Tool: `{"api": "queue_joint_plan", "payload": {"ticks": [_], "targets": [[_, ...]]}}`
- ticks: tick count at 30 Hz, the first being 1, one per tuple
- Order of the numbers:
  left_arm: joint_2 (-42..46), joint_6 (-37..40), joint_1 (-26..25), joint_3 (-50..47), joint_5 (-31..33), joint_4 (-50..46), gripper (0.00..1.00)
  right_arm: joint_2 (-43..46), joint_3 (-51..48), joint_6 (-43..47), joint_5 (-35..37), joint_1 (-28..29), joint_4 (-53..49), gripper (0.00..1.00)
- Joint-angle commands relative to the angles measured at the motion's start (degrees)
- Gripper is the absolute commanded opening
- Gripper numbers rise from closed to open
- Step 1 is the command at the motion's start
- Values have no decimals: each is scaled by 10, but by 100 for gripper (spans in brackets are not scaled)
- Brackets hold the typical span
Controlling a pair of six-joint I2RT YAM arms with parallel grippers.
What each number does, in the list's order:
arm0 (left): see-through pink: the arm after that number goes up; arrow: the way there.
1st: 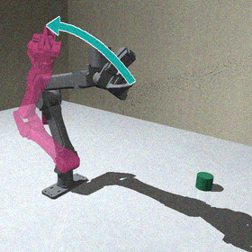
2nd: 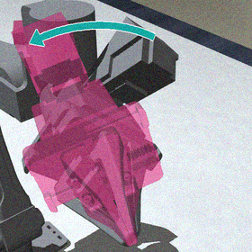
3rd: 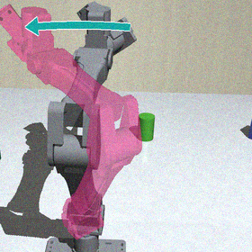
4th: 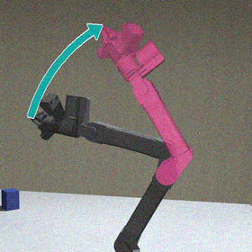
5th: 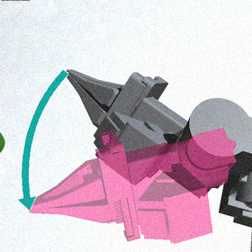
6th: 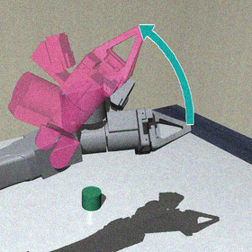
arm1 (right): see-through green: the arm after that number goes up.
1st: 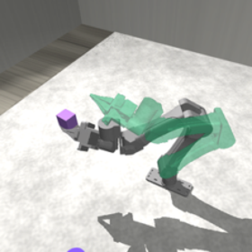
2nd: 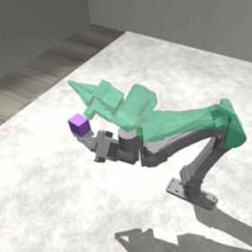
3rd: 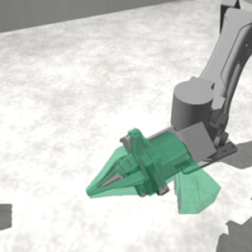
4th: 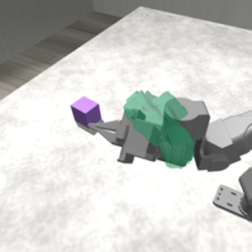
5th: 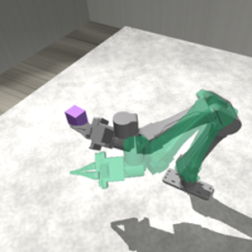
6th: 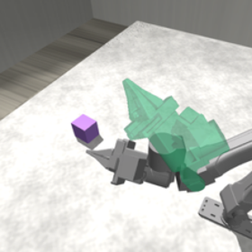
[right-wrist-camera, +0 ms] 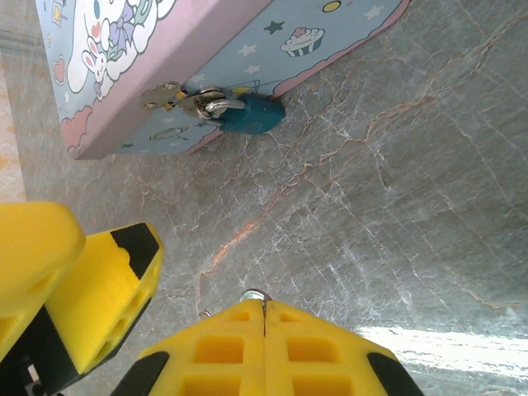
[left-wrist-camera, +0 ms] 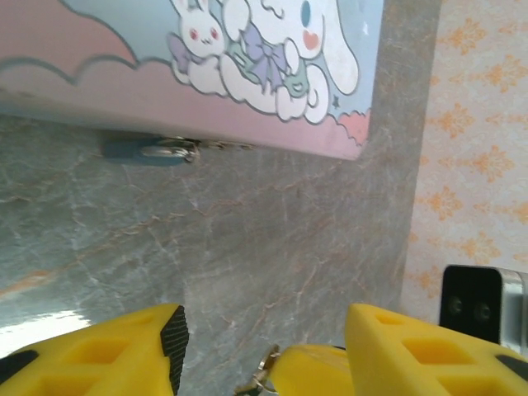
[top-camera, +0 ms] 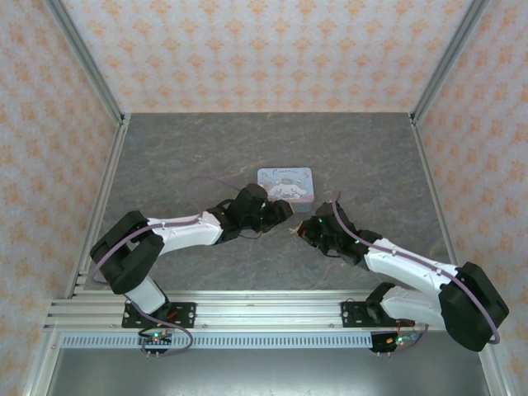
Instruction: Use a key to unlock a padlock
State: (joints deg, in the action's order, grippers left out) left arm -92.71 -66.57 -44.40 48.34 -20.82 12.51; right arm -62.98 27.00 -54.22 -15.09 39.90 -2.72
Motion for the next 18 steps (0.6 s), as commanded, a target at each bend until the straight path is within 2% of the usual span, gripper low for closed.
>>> {"api": "queue_joint_plan", "payload": {"ticks": [1, 8, 18], "targets": [[-10, -15, -12, -7, 13, 31, 53, -6, 12, -5, -1, -4, 21, 0], [-18, -19, -21, -17, 28, 37, 51, -5, 8, -14, -1, -7, 30, 0], [-20, -30, -26, -35, 35, 57, 40, -5, 2, -21, 0, -7, 39, 0]]}}
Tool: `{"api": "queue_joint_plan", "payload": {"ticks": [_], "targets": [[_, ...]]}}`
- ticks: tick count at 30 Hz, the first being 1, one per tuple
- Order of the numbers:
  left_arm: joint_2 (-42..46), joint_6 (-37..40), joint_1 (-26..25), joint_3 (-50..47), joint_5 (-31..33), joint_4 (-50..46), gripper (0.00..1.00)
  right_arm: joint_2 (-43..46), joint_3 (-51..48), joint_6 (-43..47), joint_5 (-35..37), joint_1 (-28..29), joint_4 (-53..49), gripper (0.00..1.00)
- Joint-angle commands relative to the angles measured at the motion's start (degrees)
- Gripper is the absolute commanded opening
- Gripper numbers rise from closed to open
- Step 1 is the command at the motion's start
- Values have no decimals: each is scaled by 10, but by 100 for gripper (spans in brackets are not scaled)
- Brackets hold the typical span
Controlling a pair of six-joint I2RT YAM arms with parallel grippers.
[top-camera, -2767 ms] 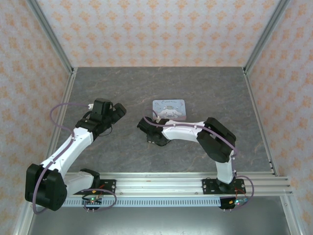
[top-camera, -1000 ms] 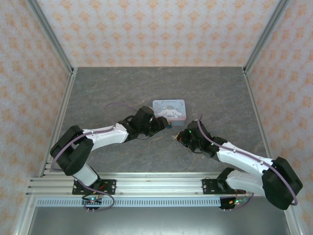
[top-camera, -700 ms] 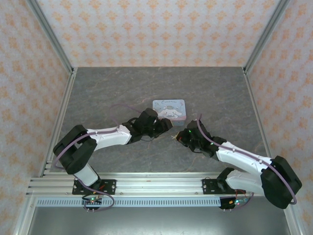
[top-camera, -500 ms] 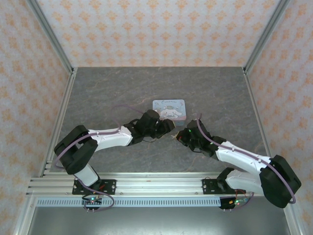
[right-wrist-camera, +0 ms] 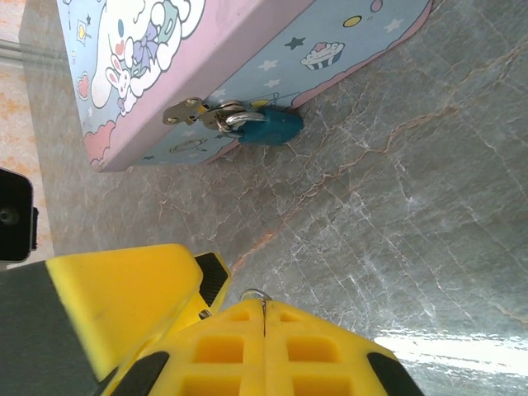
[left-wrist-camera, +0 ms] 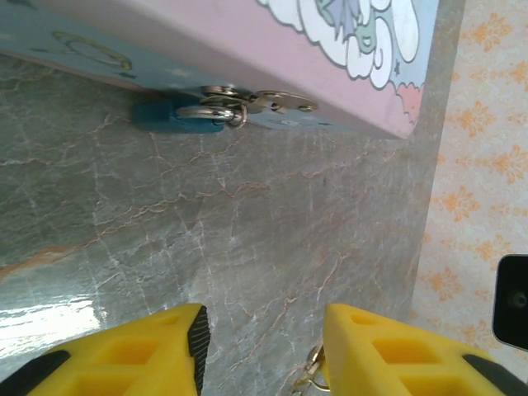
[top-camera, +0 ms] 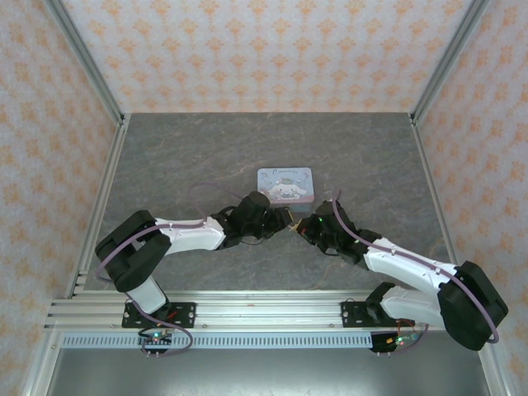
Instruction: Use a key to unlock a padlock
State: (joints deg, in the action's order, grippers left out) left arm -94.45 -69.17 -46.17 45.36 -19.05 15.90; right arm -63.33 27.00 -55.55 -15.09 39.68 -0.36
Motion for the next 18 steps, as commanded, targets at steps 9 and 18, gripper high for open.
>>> {"api": "queue_joint_plan", "payload": {"ticks": [9, 18], "targets": [[-4, -8, -12, -3, 20, 31, 34, -2, -4, -13, 0, -7, 21, 0], [-8, -11, -18, 1, 21, 35, 29, -5, -10, -16, -2, -10, 30, 0]]}}
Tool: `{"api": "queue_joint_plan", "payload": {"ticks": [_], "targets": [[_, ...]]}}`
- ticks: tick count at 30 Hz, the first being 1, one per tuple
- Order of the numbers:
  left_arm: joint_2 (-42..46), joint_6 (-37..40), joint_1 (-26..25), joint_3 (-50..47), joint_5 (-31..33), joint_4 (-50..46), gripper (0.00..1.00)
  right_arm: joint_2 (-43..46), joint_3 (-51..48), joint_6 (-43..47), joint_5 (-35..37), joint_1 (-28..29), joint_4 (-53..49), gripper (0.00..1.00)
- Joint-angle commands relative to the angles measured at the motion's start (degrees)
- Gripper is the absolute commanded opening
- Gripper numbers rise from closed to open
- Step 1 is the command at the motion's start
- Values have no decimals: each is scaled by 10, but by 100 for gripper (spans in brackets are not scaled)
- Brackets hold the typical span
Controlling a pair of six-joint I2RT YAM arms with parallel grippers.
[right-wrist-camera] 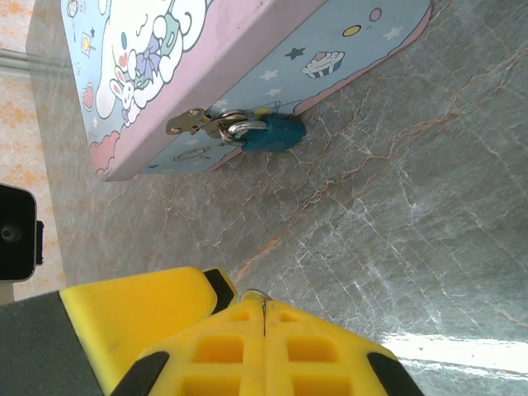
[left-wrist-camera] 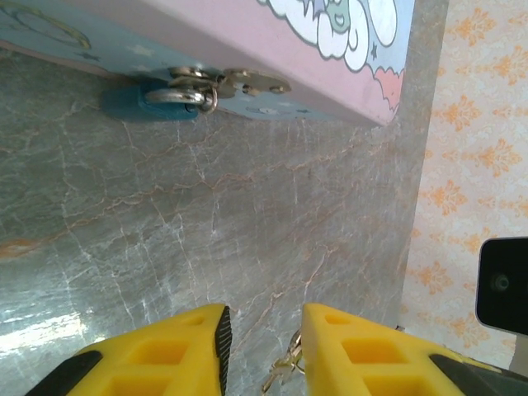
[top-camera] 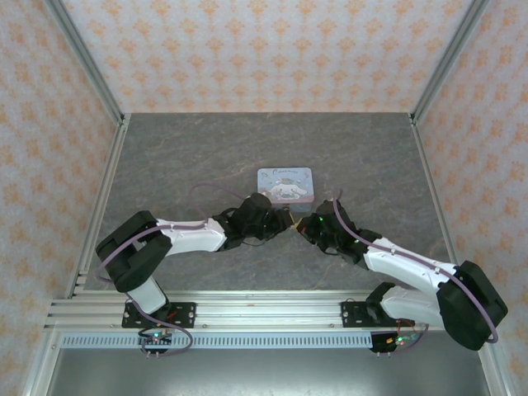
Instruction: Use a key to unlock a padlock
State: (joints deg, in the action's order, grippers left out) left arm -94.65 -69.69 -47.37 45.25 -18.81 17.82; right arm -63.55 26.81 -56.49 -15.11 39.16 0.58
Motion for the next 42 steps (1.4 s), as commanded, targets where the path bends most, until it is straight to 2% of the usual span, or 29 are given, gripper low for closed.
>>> {"api": "queue_joint_plan", "payload": {"ticks": [1, 13, 17, 21, 28, 29, 30, 31, 33, 38, 42], "targets": [[-6, -5, -5, 1, 19, 16, 27, -3, -9, -8, -3, -6, 21, 0], [-10, -6, -9, 6, 22, 13, 19, -3, -19, -13, -11, -11, 33, 0], [-12, -4, -9, 9, 22, 14, 12, -2, -20, -15, -13, -11, 34, 0], [-14, -3, -9, 14, 22, 11, 0, -2, -20, -17, -15, -11, 36, 0], [-12, 3, -9, 21, 27, 1, 0, 0, -20, -16, -18, -11, 36, 1], [-9, 7, -9, 23, 29, -3, 0, 2, -21, -14, -18, -11, 32, 13], [-7, 15, -9, 25, 32, -12, 0, 6, -22, -10, -16, -12, 24, 31], [-2, 24, -9, 29, 35, -24, 0, 13, -23, -6, -10, -12, 11, 42], [9, 50, -7, 41, 44, -58, 0, 41, -32, -2, 5, -16, -15, 54], [36, 115, -1, 56, 45, -100, 0, 117, -71, -4, -21, -59, -13, 56], [59, 181, 12, 67, 29, -118, 0, 166, -79, 54, -56, -82, 16, 55]]}}
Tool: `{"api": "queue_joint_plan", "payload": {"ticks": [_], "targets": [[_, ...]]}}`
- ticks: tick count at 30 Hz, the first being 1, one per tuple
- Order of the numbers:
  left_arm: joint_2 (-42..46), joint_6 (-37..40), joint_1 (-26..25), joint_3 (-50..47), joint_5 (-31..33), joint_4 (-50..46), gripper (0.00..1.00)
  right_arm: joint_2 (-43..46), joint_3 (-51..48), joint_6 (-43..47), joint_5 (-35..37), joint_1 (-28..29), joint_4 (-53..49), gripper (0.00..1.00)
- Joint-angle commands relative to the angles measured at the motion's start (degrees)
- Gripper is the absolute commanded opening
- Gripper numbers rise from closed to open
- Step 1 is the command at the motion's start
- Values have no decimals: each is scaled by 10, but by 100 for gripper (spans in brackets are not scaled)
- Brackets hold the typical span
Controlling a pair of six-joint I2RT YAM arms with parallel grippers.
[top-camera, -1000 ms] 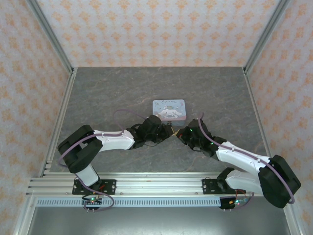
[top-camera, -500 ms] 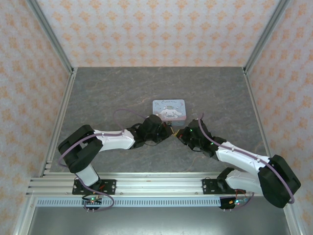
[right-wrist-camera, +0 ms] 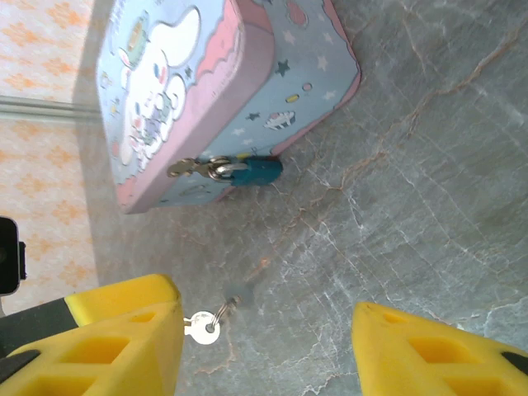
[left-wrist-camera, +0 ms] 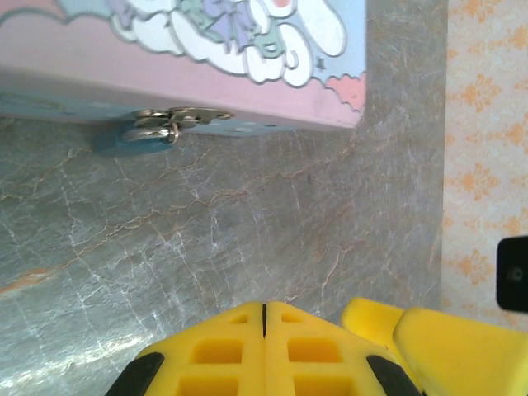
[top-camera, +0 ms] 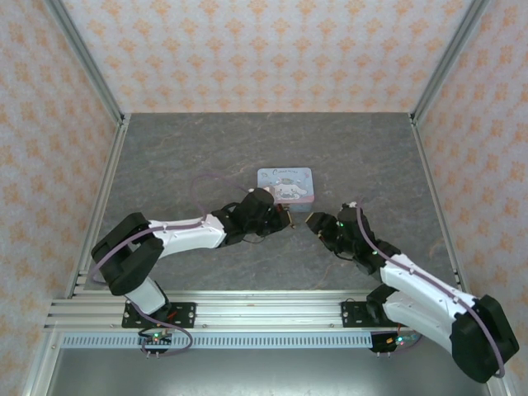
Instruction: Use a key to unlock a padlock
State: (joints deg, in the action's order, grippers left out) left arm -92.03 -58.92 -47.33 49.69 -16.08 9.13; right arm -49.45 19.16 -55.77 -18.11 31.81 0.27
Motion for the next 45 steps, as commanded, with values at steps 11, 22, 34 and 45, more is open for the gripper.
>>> {"api": "queue_joint_plan", "payload": {"ticks": [11, 22, 34, 45], "targets": [[70, 157, 61, 19, -113, 10, 0, -10, 27, 173, -104, -21, 127, 57], [64, 157, 75, 28, -164, 35, 0, -76, 49, 199, -176, -32, 216, 54], [46, 109, 75, 33, -186, 89, 0, -113, 44, 184, -199, -31, 270, 48], [37, 84, 78, 31, -181, 112, 0, -118, 28, 177, -208, -32, 288, 33]]}}
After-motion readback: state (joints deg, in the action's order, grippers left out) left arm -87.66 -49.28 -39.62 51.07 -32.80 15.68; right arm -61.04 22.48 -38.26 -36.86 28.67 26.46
